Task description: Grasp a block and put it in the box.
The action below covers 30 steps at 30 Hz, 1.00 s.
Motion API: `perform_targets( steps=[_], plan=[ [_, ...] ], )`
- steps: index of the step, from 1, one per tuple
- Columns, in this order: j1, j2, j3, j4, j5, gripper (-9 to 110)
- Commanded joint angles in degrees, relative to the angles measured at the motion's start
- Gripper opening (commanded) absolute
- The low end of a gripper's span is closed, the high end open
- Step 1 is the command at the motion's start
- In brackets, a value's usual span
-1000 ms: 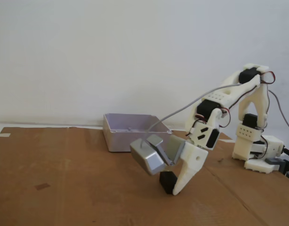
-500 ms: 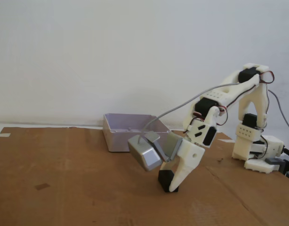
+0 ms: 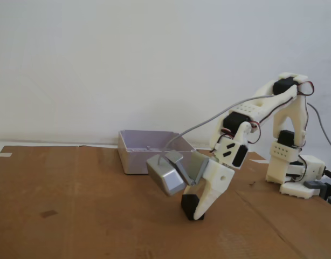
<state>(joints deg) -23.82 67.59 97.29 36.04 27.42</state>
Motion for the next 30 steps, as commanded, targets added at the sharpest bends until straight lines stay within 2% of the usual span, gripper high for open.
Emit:
perform_targets(
  steps=[1, 30],
  plan=[
    [0.9, 2.4, -5.3, -1.2, 0.1, 21],
    [4.1, 17.8, -7.8, -0.9, -2.4, 21]
  ],
)
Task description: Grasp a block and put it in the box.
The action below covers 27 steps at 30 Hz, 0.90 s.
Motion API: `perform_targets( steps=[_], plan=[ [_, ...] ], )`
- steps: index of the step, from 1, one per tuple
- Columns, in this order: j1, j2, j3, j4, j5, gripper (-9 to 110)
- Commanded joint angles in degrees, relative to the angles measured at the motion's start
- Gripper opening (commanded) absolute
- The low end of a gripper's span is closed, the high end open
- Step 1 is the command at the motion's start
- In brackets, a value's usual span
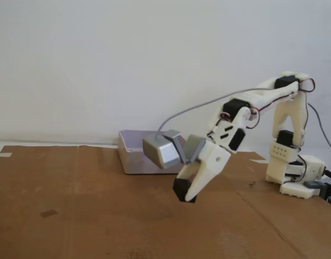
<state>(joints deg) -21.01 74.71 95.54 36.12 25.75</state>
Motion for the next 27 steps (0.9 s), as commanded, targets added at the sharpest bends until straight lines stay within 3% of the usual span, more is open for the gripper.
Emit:
perform_targets(
  steps=[1, 27],
  plan=[
    [1.9, 11.3, -6.1, -1.0, -0.8, 21],
    [17.7, 25.8, -5.2, -1.0, -7.3, 21]
  ],
)
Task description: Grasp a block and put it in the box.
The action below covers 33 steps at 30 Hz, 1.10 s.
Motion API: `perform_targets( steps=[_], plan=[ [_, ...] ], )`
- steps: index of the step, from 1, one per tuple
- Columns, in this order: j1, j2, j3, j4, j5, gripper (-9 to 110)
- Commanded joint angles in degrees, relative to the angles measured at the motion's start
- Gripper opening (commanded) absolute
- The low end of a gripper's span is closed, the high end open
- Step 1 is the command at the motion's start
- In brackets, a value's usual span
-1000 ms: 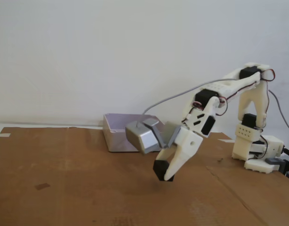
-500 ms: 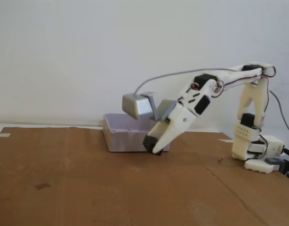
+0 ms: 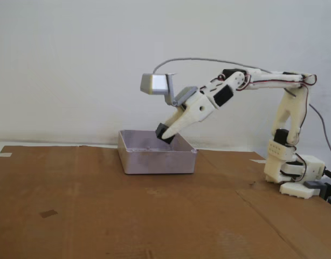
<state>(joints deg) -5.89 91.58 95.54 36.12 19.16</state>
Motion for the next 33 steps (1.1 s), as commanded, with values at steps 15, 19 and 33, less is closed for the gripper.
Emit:
perform_targets(
  steps=[15, 19, 33],
  plan=[
    [15.4, 9.4, -5.1, -1.0, -4.0, 21],
    [18.8, 9.1, -5.1, -1.0, -4.8, 21],
    [27.9, 8.8, -1.6, -1.8, -8.9, 21]
  ],
)
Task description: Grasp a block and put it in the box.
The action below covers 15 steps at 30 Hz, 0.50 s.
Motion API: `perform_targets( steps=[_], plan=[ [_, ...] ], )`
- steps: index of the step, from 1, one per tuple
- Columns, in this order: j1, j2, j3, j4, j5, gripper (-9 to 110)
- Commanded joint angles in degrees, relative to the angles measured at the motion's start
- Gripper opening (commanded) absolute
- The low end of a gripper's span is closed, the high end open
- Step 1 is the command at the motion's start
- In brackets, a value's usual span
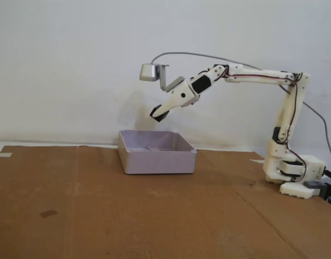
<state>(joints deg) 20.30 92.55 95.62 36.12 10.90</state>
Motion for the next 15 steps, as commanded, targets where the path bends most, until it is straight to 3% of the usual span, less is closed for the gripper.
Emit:
perform_targets(
  steps=[1, 15],
  plan=[
    [2.2, 7.7, -1.4, -1.8, -0.6, 21],
    [5.0, 0.6, -1.9, -1.8, -0.6, 21]
  ],
)
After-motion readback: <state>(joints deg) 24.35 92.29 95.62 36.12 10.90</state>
